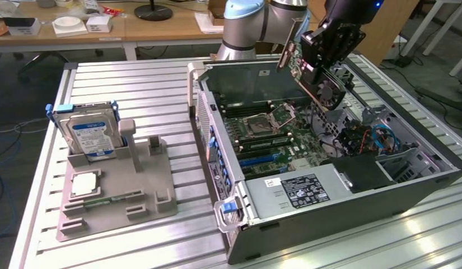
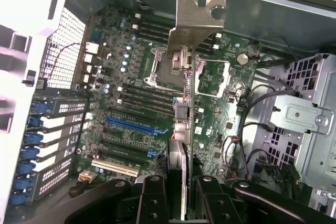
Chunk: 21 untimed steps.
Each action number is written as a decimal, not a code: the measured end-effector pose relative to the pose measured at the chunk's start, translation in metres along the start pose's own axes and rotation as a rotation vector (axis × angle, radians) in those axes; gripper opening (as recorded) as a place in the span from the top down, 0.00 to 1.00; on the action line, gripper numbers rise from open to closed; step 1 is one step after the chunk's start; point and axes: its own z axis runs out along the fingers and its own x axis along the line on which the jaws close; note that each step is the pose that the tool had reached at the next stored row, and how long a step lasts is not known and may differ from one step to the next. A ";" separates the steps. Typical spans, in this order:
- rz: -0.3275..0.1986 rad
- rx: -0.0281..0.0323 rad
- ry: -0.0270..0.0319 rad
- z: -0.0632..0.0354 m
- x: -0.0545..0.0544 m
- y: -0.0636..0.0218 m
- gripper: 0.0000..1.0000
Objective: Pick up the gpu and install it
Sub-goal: 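Insert the gpu into the slot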
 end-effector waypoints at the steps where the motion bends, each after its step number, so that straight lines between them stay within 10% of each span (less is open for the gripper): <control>1: -0.003 0.0001 0.0001 0.0000 0.000 0.0000 0.73; 21: -0.059 0.0017 0.0040 0.0000 0.000 0.0000 0.73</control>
